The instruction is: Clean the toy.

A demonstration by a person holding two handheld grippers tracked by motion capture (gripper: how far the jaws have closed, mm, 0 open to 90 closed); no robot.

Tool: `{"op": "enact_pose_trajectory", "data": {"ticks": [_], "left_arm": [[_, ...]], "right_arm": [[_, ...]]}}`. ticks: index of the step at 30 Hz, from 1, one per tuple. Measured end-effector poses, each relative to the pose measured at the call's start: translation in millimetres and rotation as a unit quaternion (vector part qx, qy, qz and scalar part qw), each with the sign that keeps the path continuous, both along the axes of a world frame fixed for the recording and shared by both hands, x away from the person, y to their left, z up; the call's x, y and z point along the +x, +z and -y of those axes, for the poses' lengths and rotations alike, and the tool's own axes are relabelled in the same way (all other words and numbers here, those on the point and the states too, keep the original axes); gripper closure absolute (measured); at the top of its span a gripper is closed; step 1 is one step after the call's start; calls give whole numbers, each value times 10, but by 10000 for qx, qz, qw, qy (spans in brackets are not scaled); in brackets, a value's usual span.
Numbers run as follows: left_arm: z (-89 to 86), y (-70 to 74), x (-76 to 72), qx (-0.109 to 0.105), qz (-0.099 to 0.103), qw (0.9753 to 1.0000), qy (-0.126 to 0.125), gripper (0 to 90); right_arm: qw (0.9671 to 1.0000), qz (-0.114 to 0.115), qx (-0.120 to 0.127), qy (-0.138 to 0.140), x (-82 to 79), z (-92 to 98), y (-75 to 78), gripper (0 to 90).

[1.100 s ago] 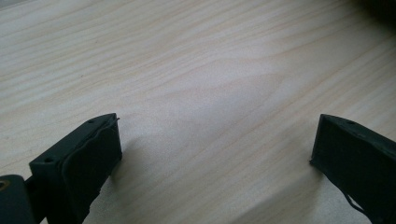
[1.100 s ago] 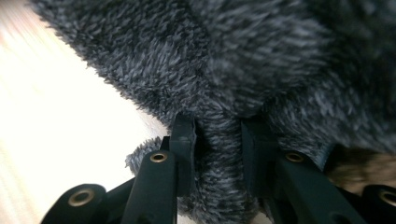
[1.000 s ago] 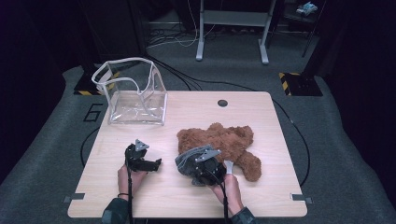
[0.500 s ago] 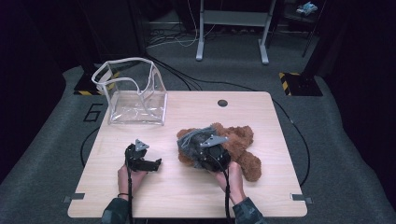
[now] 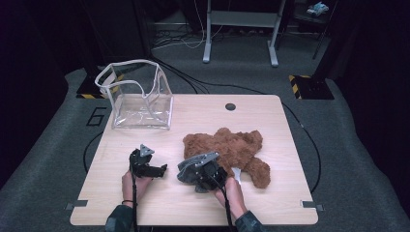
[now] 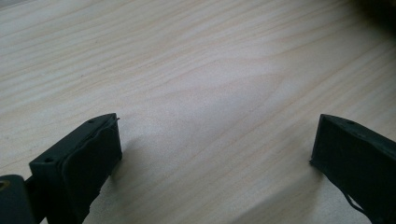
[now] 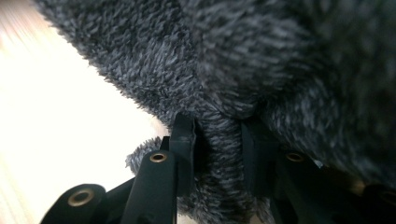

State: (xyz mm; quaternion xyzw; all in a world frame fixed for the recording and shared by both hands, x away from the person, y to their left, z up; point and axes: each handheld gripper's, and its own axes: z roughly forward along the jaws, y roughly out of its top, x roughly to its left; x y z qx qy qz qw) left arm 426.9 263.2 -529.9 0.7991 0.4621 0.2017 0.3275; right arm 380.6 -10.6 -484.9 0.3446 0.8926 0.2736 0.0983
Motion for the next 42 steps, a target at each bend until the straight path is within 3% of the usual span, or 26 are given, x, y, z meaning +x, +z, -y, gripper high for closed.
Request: {"op": "enact_pose_trajectory", "data": {"ticks": [3,6,11,15,23,26,36,42], "left_arm": [[0,0,0,-2,0,10000,2,13],[1,0,0,-3,0,10000,3,14],[1,2,-1,4,5,10000,6,14],[8,2,-6,-10,32,10000,41,24],[52,13,-33,-105,-15,9999,30,37],[90,33,-70,-281,2,9996,38,36],[341,175,-366,-764,161,9969,-119,51],[614,238,-527,-794,233,9956,-437,57]], "right_arm": [[10000,-6,76,-21,-19,21,33,695],[9997,159,173,-81,-56,102,136,695],[9978,433,409,-302,-110,339,359,698],[9944,655,623,-556,-143,582,547,700],[9852,1084,795,-1066,-195,993,792,702],[9801,1229,781,-1349,-201,1169,839,702],[9658,1362,611,-2119,-190,1680,792,702],[9596,1332,539,-2420,-175,1894,725,702]]}}
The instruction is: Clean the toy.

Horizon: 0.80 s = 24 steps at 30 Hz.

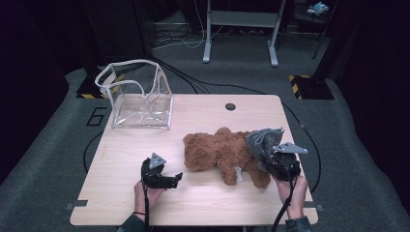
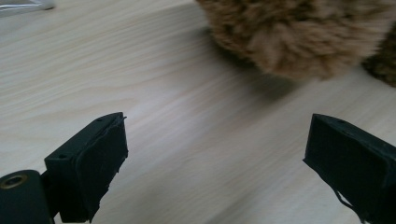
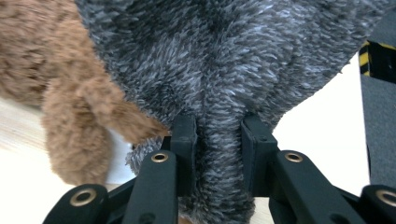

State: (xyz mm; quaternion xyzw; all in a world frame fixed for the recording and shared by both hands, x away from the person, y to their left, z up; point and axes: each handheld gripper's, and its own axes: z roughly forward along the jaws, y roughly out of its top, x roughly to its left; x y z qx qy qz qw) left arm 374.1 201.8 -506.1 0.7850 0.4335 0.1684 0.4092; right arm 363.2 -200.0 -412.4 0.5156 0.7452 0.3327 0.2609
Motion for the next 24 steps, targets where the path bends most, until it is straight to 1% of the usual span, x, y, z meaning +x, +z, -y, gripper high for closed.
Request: {"op": "enact_pose_trajectory", "data": {"ticks": [1,3,7,9,10,12,14,15,17,18,19,21,22,23,24], "left_arm": [[45,7,-19,-24,-17,10000,-72,56],[135,20,-54,1,-9,9999,-163,56],[282,29,-102,-85,-72,9993,-358,55],[362,33,-126,-86,-89,9988,-469,61],[399,35,-135,-148,-136,9984,-531,61],[472,39,-151,-180,-176,9977,-633,65],[558,51,-167,-147,-173,9970,-735,66],[591,55,-170,-173,-180,9968,-759,69],[687,73,-177,-148,-161,9963,-834,71],[721,75,-180,-166,-183,9961,-850,73],[765,80,-186,-177,-205,9957,-886,74],[854,82,-202,-170,-217,9950,-961,78],[898,80,-206,-136,-216,9943,-1033,80],[959,77,-220,-111,-234,9941,-1053,81],[990,75,-221,-78,-238,9939,-1070,83]], "right_arm": [[10000,7,-50,-64,-1,27,-7,702],[9999,-23,-36,-147,1,71,-23,702],[9996,-21,-81,-266,-3,146,-49,702],[9994,-41,-83,-341,-3,174,-59,702],[9993,-37,-107,-357,-4,192,-67,702],[9990,-53,-125,-419,-4,216,-78,702],[9987,-52,-162,-480,-4,239,-92,702],[9984,-109,-167,-523,-1,247,-102,702],[9982,-134,-166,-557,12,261,-127,702],[9981,-166,-151,-579,24,272,-148,702],[9981,-172,-195,-551,27,287,-160,702],[9980,-198,-159,-581,37,297,-191,702],[9978,-235,-175,-590,38,301,-201,702],[9979,-244,-143,-584,41,302,-214,702],[9976,-292,-176,-595,42,311,-222,701]]}}
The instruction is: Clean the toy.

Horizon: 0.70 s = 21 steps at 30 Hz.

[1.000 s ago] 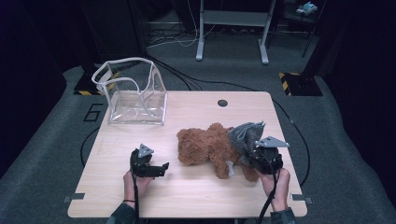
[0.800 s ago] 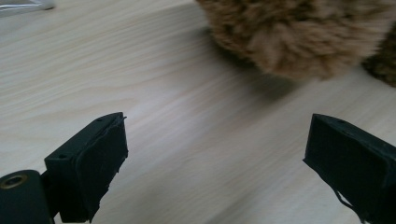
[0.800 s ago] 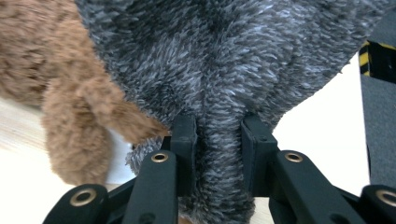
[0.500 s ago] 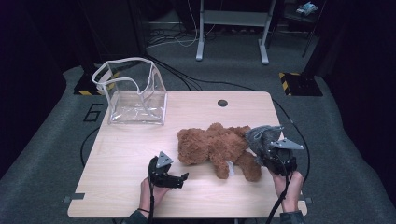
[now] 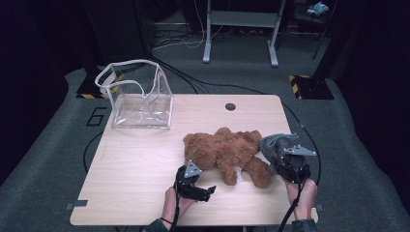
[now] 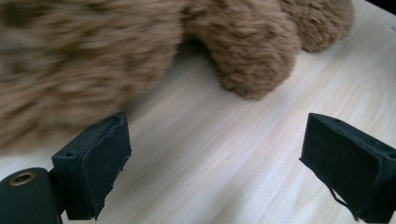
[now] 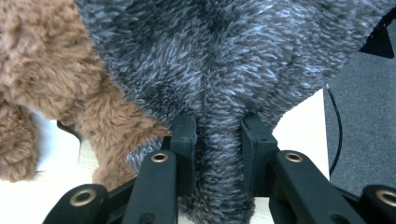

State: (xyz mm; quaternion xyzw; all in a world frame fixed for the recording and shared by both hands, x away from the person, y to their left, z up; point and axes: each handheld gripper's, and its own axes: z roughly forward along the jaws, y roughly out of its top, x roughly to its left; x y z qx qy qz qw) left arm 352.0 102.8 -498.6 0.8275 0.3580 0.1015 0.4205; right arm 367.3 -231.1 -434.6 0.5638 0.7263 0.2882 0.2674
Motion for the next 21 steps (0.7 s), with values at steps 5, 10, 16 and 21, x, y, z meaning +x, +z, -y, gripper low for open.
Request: {"op": "enact_pose_trajectory", "data": {"ticks": [5,10,16,21], "left_arm": [[208,-22,13,-9,-70,9999,-108,86],[394,-51,68,13,-62,9999,-105,91],[597,-68,170,-65,-127,9999,12,98],[748,-83,252,-53,-85,9996,270,122]], "right_arm": [[10000,-25,8,-31,7,38,-25,702],[10000,-78,5,-34,8,55,-56,701],[9999,-101,29,-50,12,68,-88,702],[9999,-141,15,-53,22,50,-116,701]]}}
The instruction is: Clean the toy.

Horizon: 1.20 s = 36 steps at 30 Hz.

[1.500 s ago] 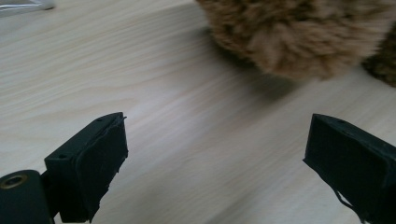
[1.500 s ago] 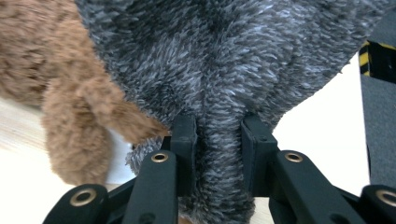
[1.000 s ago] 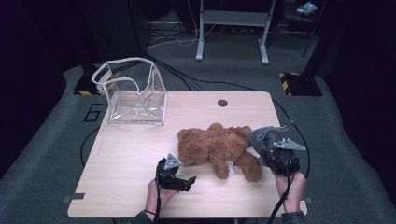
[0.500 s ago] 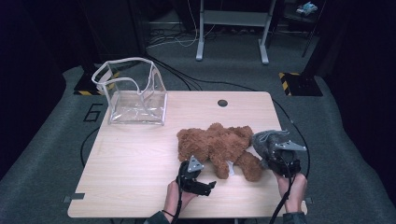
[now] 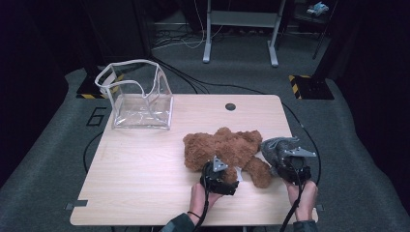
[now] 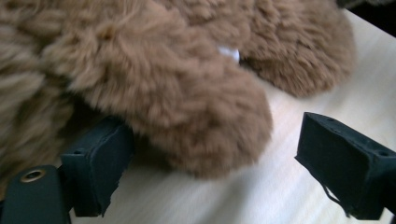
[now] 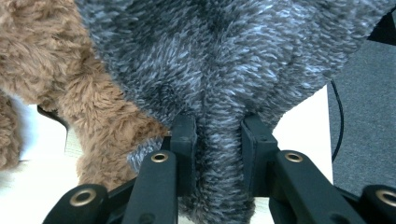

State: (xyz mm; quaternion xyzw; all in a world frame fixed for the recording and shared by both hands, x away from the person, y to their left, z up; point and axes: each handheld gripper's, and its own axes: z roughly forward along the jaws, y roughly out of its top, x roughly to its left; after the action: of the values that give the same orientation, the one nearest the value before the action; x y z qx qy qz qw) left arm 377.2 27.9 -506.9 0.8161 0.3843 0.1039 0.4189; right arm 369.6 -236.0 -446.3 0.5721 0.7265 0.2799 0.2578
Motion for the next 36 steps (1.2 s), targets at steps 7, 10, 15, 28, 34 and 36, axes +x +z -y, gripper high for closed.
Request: {"op": "enact_pose_trajectory", "data": {"ticks": [7,10,15,28,34,36], "left_arm": [[31,-67,86,64,38,9993,357,297],[-5,-95,108,74,-28,9991,412,425],[-85,-102,129,75,63,9984,555,582],[-325,-32,235,101,426,9969,660,707],[-378,83,292,102,663,9957,643,719],[-390,124,325,122,733,9953,618,720]], "right_arm": [[10000,-25,21,12,1,-7,-15,701],[10000,-34,15,-1,-7,12,-19,701],[10000,-33,58,-33,-13,27,-32,701],[9999,-84,126,-73,-11,62,-82,700],[9998,-110,163,-64,3,43,-112,699],[9998,-113,151,-60,9,29,-121,699]]}}
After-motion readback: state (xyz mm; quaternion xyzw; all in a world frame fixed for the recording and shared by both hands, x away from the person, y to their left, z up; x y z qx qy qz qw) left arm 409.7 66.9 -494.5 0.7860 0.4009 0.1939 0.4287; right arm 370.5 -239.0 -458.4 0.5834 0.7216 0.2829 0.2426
